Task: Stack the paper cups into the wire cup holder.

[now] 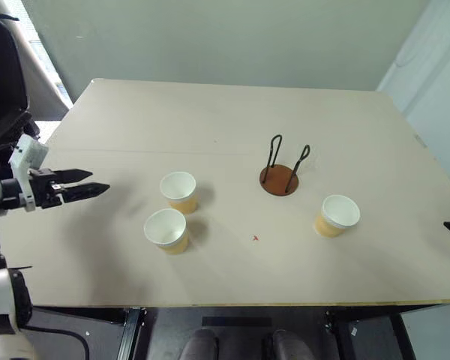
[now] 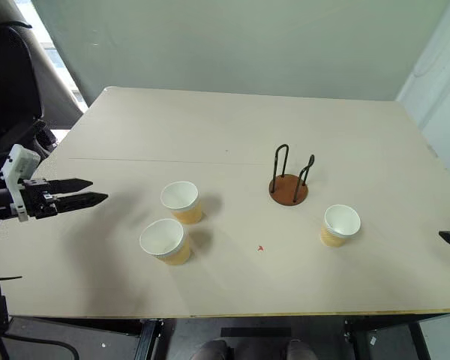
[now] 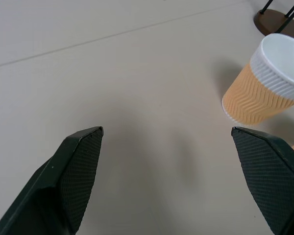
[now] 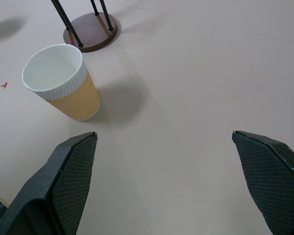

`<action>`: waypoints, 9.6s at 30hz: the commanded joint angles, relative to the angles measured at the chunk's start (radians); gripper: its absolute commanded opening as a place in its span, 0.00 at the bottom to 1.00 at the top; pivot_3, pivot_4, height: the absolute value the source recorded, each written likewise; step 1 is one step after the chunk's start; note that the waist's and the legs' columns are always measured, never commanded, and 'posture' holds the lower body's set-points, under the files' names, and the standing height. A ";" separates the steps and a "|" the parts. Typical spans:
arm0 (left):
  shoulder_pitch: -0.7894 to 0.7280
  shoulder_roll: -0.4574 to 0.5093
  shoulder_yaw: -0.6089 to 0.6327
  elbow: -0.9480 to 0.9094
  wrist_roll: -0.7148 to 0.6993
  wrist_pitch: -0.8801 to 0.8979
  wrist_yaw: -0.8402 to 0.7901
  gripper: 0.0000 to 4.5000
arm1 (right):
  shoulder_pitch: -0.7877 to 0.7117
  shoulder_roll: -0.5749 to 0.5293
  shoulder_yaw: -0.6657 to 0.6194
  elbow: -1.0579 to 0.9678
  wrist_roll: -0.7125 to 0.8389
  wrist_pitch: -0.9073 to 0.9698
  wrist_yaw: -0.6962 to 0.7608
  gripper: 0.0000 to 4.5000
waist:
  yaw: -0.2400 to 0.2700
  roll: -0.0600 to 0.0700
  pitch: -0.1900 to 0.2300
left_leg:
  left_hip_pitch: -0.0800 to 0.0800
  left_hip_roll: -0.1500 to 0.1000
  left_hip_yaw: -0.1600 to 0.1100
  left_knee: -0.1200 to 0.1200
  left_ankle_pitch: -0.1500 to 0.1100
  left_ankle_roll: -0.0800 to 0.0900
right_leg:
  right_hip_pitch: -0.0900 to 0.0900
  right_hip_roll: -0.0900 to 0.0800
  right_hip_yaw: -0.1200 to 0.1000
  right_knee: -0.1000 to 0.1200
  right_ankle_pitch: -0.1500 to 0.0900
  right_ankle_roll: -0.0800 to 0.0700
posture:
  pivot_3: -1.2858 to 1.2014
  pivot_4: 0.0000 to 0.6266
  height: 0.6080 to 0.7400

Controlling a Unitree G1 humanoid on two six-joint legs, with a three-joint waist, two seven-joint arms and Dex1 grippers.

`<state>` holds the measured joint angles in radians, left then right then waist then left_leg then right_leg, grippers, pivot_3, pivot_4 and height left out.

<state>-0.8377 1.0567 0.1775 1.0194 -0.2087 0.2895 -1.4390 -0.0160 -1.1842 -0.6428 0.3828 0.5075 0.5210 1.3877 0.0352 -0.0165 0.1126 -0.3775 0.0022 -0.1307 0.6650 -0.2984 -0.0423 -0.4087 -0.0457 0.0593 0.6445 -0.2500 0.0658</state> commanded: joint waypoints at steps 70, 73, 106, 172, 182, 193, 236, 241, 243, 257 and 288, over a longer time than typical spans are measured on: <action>0.314 0.097 0.054 -1.241 -0.492 0.470 0.005 1.00 | -0.831 0.646 0.525 -0.449 0.075 0.715 -0.964 1.00 | -0.015 0.004 -0.001 | -0.008 0.003 -0.002 0.001 0.000 -0.003 | -0.010 0.002 -0.002 0.001 0.003 0.003 | 0.52 0.24 1.00; 0.326 0.102 0.058 -1.246 -0.499 0.466 0.020 1.00 | -0.838 0.681 0.538 -0.426 0.061 0.690 -0.965 0.96 | -0.015 0.004 -0.001 | -0.007 0.003 -0.002 0.001 0.000 -0.003 | -0.010 0.002 -0.002 0.001 0.003 0.003 | 0.52 0.24 1.00; 0.260 0.125 -0.012 -1.192 -0.477 0.406 0.017 1.00 | -0.518 0.562 0.684 -1.024 0.312 0.874 -0.796 0.01 | -0.010 0.003 -0.001 | -0.004 0.005 -0.002 0.001 0.000 -0.006 | -0.007 0.004 -0.001 0.001 0.002 0.002 | 0.52 0.24 1.00; 0.444 0.168 0.081 -1.340 -0.533 0.436 -0.010 1.00 | -0.419 -0.012 0.794 -0.896 0.007 0.423 -0.475 0.88 | -0.003 0.003 -0.002 | -0.005 0.010 0.000 -0.002 -0.004 -0.007 | -0.010 0.005 -0.001 0.001 0.000 -0.003 | 0.52 0.24 1.00; 0.507 0.145 0.148 -1.334 -0.522 0.376 0.024 1.00 | -0.440 0.015 0.827 -0.872 -0.055 0.383 -0.417 0.26 | -0.002 0.002 -0.002 | -0.004 0.010 0.000 -0.001 -0.004 -0.007 | -0.009 0.005 -0.001 0.002 0.000 -0.003 | 0.52 0.24 1.00; 0.499 0.153 0.146 -1.304 -0.506 0.359 0.038 1.00 | -0.616 -0.096 0.515 -0.906 0.222 0.391 -0.144 0.01 | -0.002 0.003 -0.001 | -0.005 0.010 0.001 -0.001 -0.004 -0.007 | -0.010 0.005 0.000 0.002 0.000 -0.003 | 0.52 0.24 1.00; 0.513 0.245 0.075 -1.231 -0.407 0.338 0.058 1.00 | -0.852 0.270 0.818 -0.917 0.084 0.407 -0.251 0.91 | -0.008 0.002 -0.002 | -0.004 0.011 -0.002 0.000 -0.004 -0.009 | -0.009 0.008 -0.002 0.003 -0.001 -0.006 | 0.52 0.24 1.00; 0.463 0.310 -0.047 -1.111 -0.256 0.300 0.063 1.00 | -0.564 0.232 0.290 -0.831 0.364 0.449 -0.154 0.99 | 0.013 0.001 -0.002 | -0.005 0.010 -0.002 0.000 -0.004 -0.009 | -0.009 0.007 -0.002 0.001 -0.001 -0.006 | 0.52 0.24 1.00; 0.422 0.301 -0.088 -1.086 -0.238 0.297 0.048 1.00 | -0.443 0.194 0.154 -0.834 0.406 0.470 -0.124 0.99 | 0.021 0.001 -0.002 | -0.004 0.010 -0.001 -0.002 -0.004 -0.009 | -0.009 0.007 -0.001 0.001 -0.002 -0.007 | 0.52 0.24 1.00; 0.306 0.217 -0.260 -1.062 -0.153 0.350 0.017 1.00 | -0.207 0.103 0.030 -0.977 0.541 0.470 -0.220 0.99 | -0.005 0.001 -0.002 | 0.000 0.011 0.001 -0.001 -0.004 -0.011 | -0.007 0.008 0.000 0.005 -0.003 -0.009 | 0.52 0.24 1.00; 0.182 0.224 -0.161 -1.148 -0.312 0.423 -0.155 0.00 | -0.167 0.007 0.025 -0.959 0.559 0.380 -0.223 1.00 | 0.001 0.001 -0.002 | -0.001 0.011 0.000 -0.002 -0.004 -0.010 | -0.007 0.008 -0.001 0.004 -0.003 -0.009 | 0.52 0.24 1.00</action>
<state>-0.6228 1.2676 -0.0353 -0.1103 -0.4769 0.6995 -1.5614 -0.1727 -1.1577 -0.5756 -0.5796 1.0537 0.9178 1.1580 0.0360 -0.0155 0.1105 -0.3782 0.0128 -0.1311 0.6639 -0.3030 -0.0520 -0.4157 -0.0380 0.0583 0.6484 -0.2529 0.0568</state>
